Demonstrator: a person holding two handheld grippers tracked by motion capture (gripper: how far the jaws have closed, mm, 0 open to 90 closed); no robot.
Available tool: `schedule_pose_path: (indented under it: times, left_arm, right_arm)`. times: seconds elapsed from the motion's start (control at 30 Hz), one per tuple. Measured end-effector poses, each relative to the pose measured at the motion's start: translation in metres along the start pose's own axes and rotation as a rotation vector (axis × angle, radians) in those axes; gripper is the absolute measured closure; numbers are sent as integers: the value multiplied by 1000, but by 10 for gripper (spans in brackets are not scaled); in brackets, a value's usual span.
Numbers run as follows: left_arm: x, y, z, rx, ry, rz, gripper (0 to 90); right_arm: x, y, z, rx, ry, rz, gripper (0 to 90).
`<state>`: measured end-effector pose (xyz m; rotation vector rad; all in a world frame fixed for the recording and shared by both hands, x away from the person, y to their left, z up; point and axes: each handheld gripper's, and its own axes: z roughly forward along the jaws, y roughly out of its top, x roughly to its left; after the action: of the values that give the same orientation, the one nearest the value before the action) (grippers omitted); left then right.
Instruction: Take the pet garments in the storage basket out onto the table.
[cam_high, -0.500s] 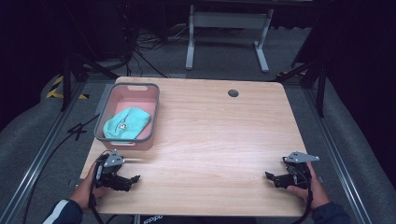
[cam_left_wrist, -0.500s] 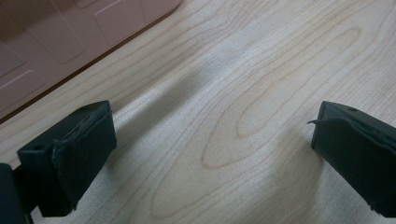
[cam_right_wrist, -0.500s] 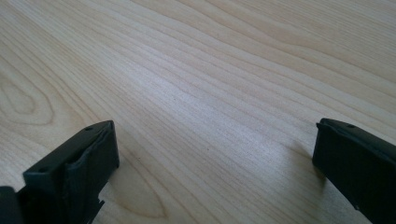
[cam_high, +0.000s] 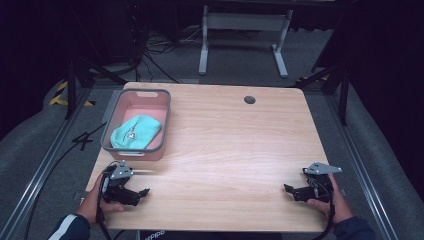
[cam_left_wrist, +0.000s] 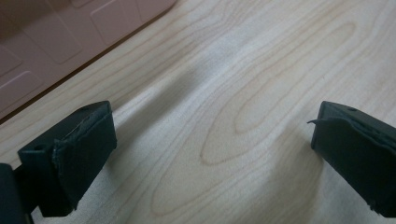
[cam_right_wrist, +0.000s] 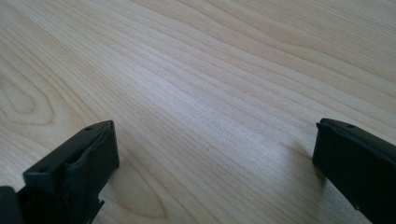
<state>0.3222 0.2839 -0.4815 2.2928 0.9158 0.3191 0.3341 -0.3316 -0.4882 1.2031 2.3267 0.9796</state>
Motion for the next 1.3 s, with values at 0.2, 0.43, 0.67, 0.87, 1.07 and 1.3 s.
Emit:
schedule_pose_path:
  times: [0.2, 0.43, 0.67, 0.87, 1.07, 1.3]
  left_arm:
    - [1, 0, -8, 32, -4, 4, 81]
    - [-1, 4, -16, 85, 0, 33, 164]
    - [-1, 9, -25, 66, 16, 48, 180]
    - [-2, 19, -40, 32, 45, 65, 185]
    - [-4, 29, -54, -9, 52, 97, 186]
    - [-2, 40, -71, -67, 46, 80, 189]
  right_arm:
    - [0, 0, 0, 0, -1, 1, 7]
    - [0, 0, 0, 0, -1, -1, 7]
    - [0, 0, 0, 0, -1, -1, 7]
    - [0, 0, 0, 0, -1, -1, 7]
    - [0, 0, 0, -1, -1, -2, 7]
    - [0, -1, -1, -1, -3, -1, 8]
